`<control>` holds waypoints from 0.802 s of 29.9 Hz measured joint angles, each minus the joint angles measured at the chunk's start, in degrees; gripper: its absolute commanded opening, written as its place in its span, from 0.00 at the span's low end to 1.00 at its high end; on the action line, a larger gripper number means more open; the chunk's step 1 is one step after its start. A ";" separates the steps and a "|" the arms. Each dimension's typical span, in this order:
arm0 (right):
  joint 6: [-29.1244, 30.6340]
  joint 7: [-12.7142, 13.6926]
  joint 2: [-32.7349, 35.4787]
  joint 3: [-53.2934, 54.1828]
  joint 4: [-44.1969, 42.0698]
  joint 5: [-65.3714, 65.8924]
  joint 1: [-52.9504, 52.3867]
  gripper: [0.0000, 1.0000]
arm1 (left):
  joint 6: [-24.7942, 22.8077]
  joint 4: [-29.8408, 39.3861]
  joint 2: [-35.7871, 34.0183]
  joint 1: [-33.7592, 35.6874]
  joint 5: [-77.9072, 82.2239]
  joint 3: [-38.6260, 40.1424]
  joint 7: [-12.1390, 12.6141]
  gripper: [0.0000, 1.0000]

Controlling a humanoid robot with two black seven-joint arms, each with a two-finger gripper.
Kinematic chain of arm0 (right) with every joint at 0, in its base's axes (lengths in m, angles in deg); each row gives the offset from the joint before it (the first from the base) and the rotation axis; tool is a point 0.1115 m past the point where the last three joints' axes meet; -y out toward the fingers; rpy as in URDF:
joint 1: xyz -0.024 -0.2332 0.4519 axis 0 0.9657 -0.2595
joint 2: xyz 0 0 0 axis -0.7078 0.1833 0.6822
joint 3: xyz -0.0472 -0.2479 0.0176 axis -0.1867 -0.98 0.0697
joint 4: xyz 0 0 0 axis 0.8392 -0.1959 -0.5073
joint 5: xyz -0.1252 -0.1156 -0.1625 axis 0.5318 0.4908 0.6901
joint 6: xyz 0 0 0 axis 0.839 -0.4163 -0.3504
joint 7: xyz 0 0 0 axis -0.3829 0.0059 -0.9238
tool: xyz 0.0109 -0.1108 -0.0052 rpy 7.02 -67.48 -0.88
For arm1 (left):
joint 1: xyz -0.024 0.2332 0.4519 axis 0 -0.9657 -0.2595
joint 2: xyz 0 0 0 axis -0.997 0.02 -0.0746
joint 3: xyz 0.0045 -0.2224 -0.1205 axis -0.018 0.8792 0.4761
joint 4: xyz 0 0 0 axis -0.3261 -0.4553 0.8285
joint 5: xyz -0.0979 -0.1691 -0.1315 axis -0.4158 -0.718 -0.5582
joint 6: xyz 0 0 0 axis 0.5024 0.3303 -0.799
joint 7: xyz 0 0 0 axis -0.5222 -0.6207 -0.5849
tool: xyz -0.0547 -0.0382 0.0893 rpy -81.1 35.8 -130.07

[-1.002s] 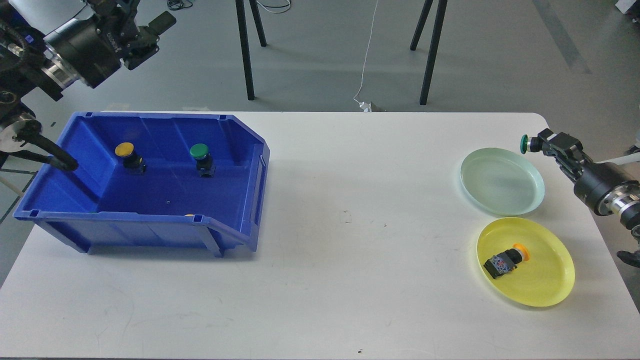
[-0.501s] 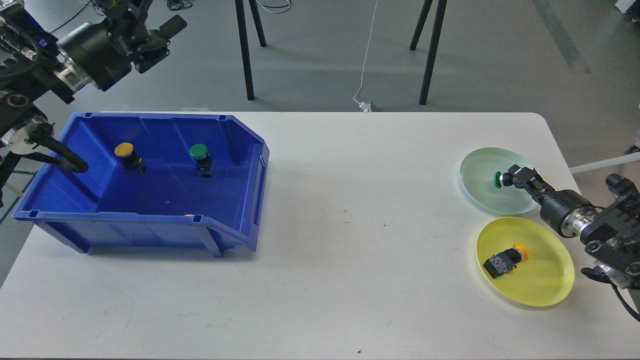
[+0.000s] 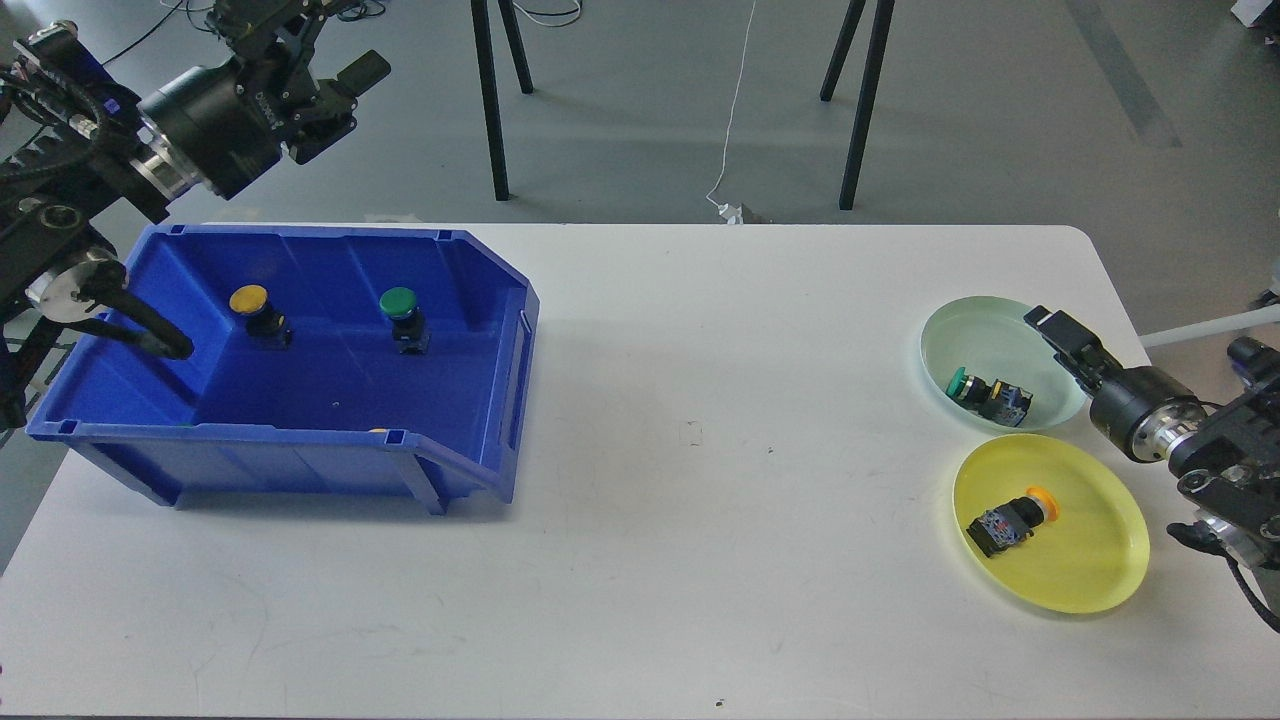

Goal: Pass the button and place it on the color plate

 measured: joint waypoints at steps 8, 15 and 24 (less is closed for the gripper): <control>7.25 0.00 7.06 16.05 12.03 -5.55 -4.27 0.89 | 0.00 -1.37 2.67 -0.49 -2.52 0.09 0.00 0.93; 17.04 0.00 7.59 31.32 28.64 -18.62 -4.34 0.97 | 0.04 -2.34 8.38 -3.64 -14.81 0.08 0.00 0.94; 17.21 0.00 -1.83 34.56 31.69 -19.83 -4.15 0.97 | 0.00 0.33 11.44 -4.34 -16.42 0.81 0.00 0.94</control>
